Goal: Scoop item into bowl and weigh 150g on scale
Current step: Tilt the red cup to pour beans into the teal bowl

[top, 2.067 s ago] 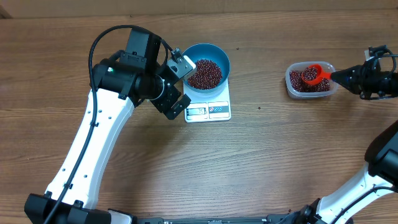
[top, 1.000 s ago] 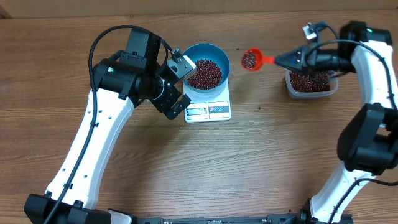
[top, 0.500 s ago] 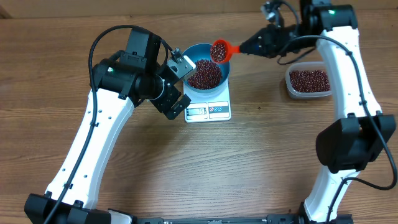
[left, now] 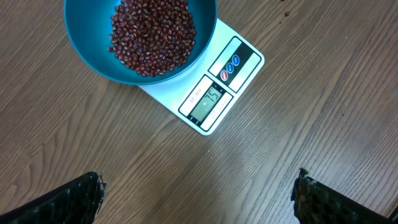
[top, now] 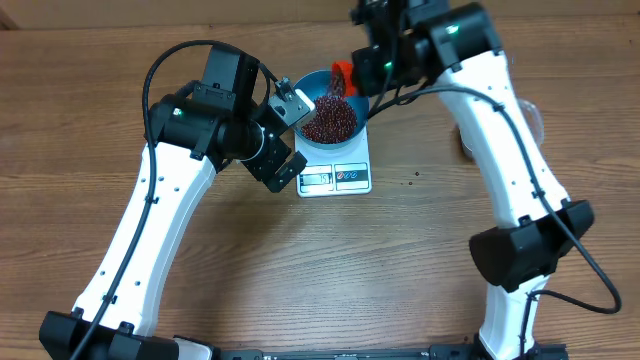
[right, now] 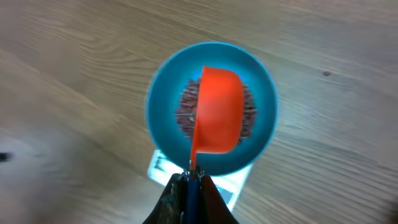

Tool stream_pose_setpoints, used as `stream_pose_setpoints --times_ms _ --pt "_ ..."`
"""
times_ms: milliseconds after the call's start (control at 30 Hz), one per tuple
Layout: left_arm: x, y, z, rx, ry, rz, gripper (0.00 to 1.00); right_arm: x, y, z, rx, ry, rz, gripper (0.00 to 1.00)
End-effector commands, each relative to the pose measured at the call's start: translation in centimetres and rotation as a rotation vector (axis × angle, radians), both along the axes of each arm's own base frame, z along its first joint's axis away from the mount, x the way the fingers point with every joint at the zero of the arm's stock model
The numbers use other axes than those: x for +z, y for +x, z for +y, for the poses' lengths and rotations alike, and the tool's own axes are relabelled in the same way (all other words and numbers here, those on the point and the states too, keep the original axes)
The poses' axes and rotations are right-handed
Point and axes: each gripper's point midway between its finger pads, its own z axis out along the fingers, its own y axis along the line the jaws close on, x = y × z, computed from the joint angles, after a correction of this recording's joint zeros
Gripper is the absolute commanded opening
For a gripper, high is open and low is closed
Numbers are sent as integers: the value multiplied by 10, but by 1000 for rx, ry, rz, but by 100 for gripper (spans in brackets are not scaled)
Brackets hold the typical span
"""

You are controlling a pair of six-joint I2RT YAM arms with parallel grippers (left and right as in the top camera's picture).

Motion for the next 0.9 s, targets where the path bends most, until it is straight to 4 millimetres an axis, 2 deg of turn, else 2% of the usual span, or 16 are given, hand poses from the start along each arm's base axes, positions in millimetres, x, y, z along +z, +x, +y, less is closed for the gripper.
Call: stream_pose_setpoints --times_ms 0,133,467,733,867 --pt "-4 0 1 -10 7 5 100 7 11 -14 -78 -149 -101 4" --pt "-4 0 1 -10 7 5 100 9 12 -11 -86 -204 -137 4" --pt "-4 0 1 -10 7 5 99 10 9 -2 -69 -199 -147 4" --pt "-4 0 1 -10 7 5 100 9 -1 17 -20 -175 -137 4" --pt "-4 0 1 -10 7 5 100 9 1 14 -30 -186 -144 4"
